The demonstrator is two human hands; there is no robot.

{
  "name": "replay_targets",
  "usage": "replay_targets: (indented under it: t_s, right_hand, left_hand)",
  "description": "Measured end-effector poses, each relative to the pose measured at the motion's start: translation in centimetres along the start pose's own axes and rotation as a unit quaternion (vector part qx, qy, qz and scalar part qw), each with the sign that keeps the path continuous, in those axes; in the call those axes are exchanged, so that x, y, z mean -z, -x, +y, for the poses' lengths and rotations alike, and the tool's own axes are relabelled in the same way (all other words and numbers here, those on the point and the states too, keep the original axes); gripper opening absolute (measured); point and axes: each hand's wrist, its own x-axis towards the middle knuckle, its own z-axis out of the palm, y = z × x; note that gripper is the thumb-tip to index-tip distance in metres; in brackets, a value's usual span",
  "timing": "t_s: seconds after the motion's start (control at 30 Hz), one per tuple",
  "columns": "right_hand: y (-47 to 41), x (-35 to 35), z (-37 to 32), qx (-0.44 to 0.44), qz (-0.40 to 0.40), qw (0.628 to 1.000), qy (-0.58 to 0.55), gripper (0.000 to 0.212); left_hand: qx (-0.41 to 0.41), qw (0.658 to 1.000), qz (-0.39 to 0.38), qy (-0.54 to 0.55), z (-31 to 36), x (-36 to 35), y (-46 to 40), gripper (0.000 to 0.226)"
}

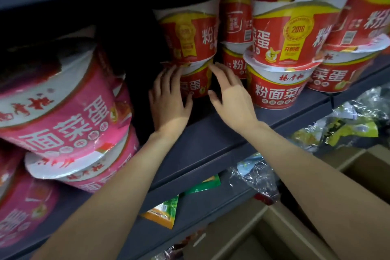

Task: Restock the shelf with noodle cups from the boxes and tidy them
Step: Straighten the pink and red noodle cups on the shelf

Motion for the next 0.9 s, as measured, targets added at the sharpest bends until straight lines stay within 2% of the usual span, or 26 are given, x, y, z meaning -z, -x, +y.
replay_targets:
  t_s: [0.17, 0.27, 0.4, 0.5, 0.63, 0.77, 0.9]
  right_hand:
    - [-2.4, -1.9, 0.9, -0.017, 0.011, 0.997, -0.070, 0.078]
    - [-3.9, -2.1, 1.4, -0.007, -0.012, 0.994, -0.104, 0.082]
    - [-4.1, -2.6, 1.6, 0.005, -0.017, 0.989, -0.145, 0.083]
    - [-4.1, -3.1, 1.5, 0.014, 0.002, 0.987, -0.161, 0.084]
    - [-4.2, -3.1, 1.4, 0.022, 0.019, 0.978, -0.208, 0.081]
    - [-3.1, -2.8, 1.4, 0.085, 0.022, 0.974, -0.207, 0.076]
    - [-2.0, -2.6, 1.5, 0.168, 0.047, 0.974, -0.143, 0.061]
  left_hand:
    - [0.029, 0.999, 0.028, -0.022, 0.3, -0.3, -0.9, 0.064]
    - [0.041, 0.995, 0.085, -0.025, 0.6, -0.5, -2.1, 0.040]
    - [0.068, 0.984, 0.140, 0.082, 0.5, -1.0, -3.2, 0.014]
    - [0.062, 0.982, 0.166, 0.068, 0.5, -1.3, -3.3, 0.011]
    - [-0.001, 0.982, 0.190, 0.021, 0.3, -0.4, -2.6, 0.014]
    - [-0.029, 0.975, 0.218, -0.002, 0.2, 1.2, -0.6, 0.014]
    - [-0.037, 0.964, 0.262, 0.012, -0.5, 1.8, 1.4, 0.014]
